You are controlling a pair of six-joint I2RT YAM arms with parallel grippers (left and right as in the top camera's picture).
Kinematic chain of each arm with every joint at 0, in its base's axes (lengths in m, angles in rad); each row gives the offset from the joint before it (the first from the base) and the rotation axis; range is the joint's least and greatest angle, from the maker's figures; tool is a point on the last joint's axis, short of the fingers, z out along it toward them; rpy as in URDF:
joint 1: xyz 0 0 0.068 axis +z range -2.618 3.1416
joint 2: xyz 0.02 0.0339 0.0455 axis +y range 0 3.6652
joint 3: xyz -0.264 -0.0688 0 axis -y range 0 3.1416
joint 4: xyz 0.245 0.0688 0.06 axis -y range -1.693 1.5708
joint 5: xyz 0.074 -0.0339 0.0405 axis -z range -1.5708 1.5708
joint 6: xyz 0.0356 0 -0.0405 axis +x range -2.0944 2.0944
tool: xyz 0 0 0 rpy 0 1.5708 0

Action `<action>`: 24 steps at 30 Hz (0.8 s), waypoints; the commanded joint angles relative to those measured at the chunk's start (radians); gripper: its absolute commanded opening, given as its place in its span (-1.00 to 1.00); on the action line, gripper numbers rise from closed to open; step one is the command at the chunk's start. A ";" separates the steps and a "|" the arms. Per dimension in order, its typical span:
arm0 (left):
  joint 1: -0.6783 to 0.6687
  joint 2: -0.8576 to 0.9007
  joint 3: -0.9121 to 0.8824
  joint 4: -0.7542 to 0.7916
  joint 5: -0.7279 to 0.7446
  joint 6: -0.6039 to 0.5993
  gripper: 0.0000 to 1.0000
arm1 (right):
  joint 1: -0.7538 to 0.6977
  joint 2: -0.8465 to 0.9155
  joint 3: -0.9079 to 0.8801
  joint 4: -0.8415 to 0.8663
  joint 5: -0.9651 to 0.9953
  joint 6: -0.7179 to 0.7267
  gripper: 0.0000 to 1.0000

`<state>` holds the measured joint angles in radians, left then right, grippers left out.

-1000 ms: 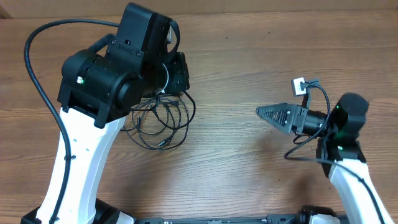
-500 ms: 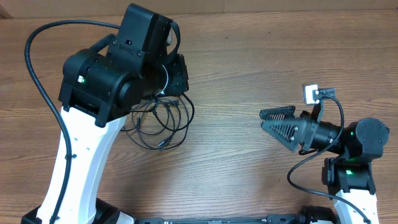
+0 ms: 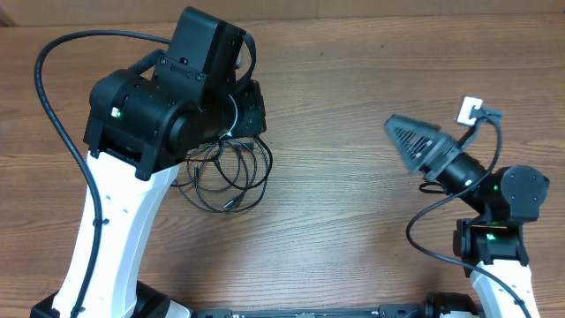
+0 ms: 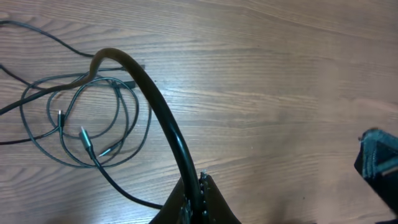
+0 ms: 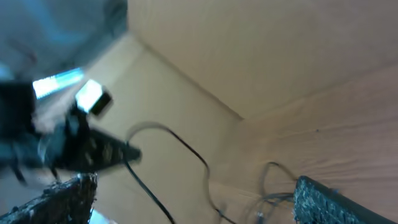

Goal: Untangle cables

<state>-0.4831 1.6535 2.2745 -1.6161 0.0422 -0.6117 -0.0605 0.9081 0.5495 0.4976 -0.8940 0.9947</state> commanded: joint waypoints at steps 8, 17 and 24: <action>-0.022 0.016 0.017 0.034 -0.047 -0.190 -0.91 | 0.203 -0.003 0.008 -0.141 -0.050 -0.727 0.99; -0.145 0.087 0.017 0.050 -0.040 -0.206 -0.92 | 0.370 0.004 0.008 -0.126 0.057 -0.877 1.00; -0.231 0.134 0.017 0.087 -0.023 -0.205 -0.92 | 0.391 0.059 0.008 -0.125 0.145 -0.877 1.00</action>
<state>-0.6857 1.7718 2.2745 -1.5402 0.0139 -0.7979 0.3264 0.9489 0.5495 0.3668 -0.8028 0.1432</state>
